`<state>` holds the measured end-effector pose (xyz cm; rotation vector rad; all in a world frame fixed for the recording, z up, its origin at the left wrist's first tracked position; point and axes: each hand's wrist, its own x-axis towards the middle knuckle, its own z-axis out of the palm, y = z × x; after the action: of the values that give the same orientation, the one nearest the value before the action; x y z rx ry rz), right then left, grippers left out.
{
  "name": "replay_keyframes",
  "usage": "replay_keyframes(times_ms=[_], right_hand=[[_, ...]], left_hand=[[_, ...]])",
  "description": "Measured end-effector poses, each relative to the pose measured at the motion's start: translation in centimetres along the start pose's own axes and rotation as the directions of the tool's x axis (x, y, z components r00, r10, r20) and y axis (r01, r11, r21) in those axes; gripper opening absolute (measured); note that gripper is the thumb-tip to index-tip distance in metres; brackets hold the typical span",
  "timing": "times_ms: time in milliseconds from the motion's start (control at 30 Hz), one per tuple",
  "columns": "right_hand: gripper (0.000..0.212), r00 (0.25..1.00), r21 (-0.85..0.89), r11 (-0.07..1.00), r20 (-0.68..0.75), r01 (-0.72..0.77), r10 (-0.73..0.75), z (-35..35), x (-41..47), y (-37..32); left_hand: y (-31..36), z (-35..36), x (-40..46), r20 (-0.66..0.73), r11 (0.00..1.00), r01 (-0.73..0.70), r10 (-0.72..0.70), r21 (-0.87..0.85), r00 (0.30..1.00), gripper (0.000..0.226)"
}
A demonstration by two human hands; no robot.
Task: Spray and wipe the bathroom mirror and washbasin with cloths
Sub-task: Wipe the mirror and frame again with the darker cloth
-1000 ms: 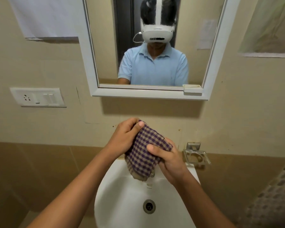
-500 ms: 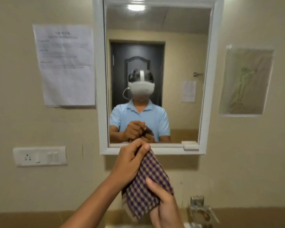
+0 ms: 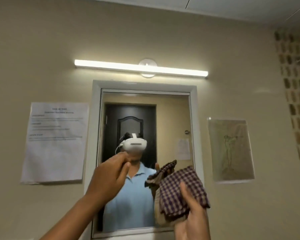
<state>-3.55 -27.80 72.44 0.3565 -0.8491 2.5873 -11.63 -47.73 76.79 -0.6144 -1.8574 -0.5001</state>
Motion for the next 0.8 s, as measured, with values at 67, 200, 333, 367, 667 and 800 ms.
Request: replay_keyframes(times_ms=[67, 200, 333, 367, 667, 800], right_hand=[[0.067, 0.973, -0.091, 0.975, -0.092, 0.204, -0.212, 1.1, 2.4, -1.5], [0.055, 0.762, -0.495, 0.619, 0.151, 0.609, -0.629, 6.1, 8.0, -4.7], [0.075, 0.544, -0.758, 0.011, 0.459, 0.653, -0.703, 9.0, 16.4, -6.3], [0.078, 0.549, -0.802, -0.094, 0.484, 0.590, -0.681, 9.6, 18.2, -6.4], [0.074, 0.566, -0.800, -0.428, 0.600, 0.421, -0.566, 12.2, 22.2, -5.2], [0.070, 0.550, -0.715, -0.459, 0.699, 0.527, -0.457, 13.7, 20.7, -4.1]], left_hand=[[-0.8, -1.3, 2.1, -0.072, 0.992, -0.048, 0.057, 0.116, 0.996, 0.025], [-2.0, -3.2, 6.0, -0.157, 0.943, -0.112, 0.168, 0.313, 0.973, 0.028], [-4.0, -4.3, 9.6, -0.171, 0.908, -0.037, 0.119, 0.418, 0.978, 0.049], [-4.5, -4.5, 10.6, -0.170, 0.898, -0.025, 0.110, 0.438, 0.979, 0.054], [-6.9, -6.6, 17.7, -0.197, 0.855, 0.055, 0.055, 0.515, 0.979, 0.067], [-8.0, -6.5, 17.6, -0.176, 0.874, 0.033, 0.061, 0.484, 0.983, 0.071]])
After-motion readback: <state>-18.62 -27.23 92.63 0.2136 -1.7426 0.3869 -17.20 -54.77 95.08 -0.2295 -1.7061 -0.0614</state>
